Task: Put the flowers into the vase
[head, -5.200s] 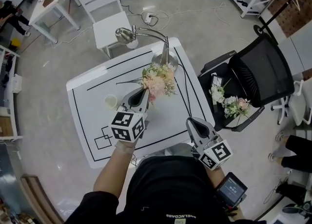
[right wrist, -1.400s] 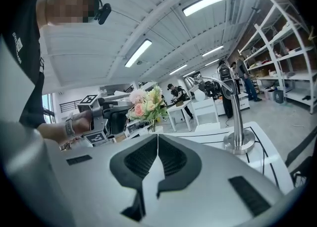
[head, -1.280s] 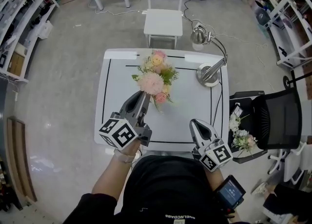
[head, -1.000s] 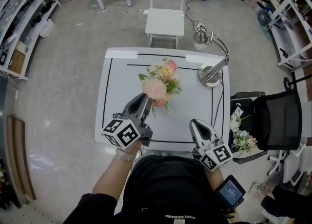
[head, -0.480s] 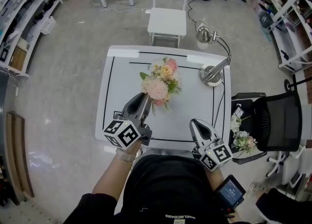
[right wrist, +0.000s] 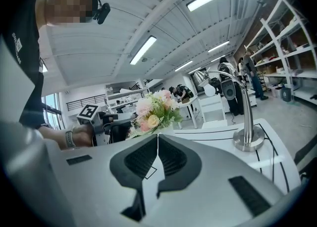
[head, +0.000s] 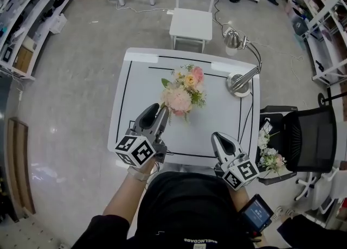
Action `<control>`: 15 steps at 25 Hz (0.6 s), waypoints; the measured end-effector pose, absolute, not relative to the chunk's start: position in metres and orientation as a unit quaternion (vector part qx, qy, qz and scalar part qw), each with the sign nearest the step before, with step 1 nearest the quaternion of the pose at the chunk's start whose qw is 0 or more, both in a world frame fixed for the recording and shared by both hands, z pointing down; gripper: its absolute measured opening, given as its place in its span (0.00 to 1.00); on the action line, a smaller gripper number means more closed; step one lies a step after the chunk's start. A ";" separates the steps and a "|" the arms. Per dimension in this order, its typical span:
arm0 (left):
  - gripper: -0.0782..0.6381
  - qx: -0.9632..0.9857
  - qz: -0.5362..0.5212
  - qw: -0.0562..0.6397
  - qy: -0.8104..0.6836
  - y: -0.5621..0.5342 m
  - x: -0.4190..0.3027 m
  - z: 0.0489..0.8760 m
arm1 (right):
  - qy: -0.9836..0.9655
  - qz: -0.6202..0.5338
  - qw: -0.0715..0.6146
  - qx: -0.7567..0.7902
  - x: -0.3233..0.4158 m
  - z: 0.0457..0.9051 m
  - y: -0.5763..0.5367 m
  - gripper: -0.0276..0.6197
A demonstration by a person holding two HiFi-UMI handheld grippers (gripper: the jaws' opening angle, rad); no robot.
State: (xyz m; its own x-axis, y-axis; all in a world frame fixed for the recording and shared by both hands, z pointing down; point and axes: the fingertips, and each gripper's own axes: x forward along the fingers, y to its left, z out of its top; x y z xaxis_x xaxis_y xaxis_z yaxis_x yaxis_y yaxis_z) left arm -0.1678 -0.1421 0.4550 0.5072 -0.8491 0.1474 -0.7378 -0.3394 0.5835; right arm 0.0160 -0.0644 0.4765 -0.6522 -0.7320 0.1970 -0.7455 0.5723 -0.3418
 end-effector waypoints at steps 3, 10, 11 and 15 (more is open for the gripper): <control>0.32 0.816 -0.087 0.294 -0.491 -0.137 -0.169 0.455 | -0.889 0.200 0.016 0.412 0.016 0.477 -0.066 0.06; 0.34 0.843 -0.049 0.220 -0.488 -0.120 -0.172 0.428 | -0.896 0.197 0.011 0.398 0.003 0.470 -0.067 0.06; 0.34 0.848 -0.043 0.207 -0.486 -0.117 -0.170 0.424 | -0.897 0.195 0.010 0.396 0.001 0.468 -0.067 0.06; 0.34 0.867 -0.013 0.153 -0.473 -0.105 -0.160 0.408 | -0.902 0.187 0.000 0.390 -0.004 0.459 -0.070 0.06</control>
